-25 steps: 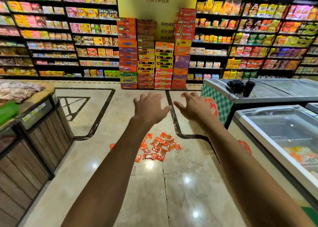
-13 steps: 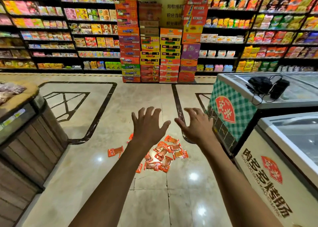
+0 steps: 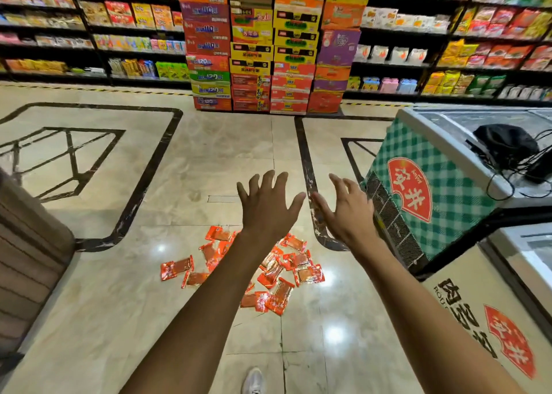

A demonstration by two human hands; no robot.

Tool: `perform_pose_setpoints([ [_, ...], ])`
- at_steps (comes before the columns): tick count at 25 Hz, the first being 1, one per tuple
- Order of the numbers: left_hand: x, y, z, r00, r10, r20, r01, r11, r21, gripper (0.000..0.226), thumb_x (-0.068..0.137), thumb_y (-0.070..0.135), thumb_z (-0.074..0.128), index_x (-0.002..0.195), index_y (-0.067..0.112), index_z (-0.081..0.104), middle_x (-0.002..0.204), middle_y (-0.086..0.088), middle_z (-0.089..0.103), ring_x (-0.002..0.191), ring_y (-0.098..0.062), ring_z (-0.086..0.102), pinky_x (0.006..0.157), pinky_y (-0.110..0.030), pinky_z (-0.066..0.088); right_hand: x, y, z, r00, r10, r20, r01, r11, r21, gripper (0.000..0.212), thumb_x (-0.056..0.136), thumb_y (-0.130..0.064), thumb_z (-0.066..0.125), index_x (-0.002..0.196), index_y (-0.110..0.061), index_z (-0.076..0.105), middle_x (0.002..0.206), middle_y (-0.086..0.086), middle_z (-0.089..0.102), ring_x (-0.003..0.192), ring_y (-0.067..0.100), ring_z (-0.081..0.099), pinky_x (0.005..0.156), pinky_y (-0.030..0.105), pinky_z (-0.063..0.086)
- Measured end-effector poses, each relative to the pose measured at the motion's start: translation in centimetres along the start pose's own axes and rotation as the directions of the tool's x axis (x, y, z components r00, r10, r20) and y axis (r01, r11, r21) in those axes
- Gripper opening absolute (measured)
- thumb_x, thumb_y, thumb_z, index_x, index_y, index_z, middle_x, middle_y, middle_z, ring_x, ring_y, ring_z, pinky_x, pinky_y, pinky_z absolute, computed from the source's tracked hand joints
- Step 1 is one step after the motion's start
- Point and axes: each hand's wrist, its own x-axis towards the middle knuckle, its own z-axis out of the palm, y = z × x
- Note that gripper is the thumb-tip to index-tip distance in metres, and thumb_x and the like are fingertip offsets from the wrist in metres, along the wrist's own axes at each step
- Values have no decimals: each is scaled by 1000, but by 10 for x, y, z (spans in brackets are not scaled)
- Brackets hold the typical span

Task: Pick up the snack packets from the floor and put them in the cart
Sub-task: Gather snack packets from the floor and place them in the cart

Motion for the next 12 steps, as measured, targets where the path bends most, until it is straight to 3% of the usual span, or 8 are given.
perform_pose_setpoints([
  [7,166,-8,91,993,-12,118,10,1000,14,61,97,58,42,149,26,39,156,-3,39,144,-31,32,118,-60,20,154,55,90,989,78,124,-80,997,7,68,94,-67,43,148,-26,40,143,15,50,128,38,51,102,51,48],
  [12,257,-17,234,969,-85,233,80,996,33,60,95,56,49,145,25,44,150,-4,45,137,-32,40,113,-55,30,253,132,207,976,59,207,-59,998,-8,62,94,-57,53,143,-20,48,140,15,52,124,38,53,98,48,49],
])
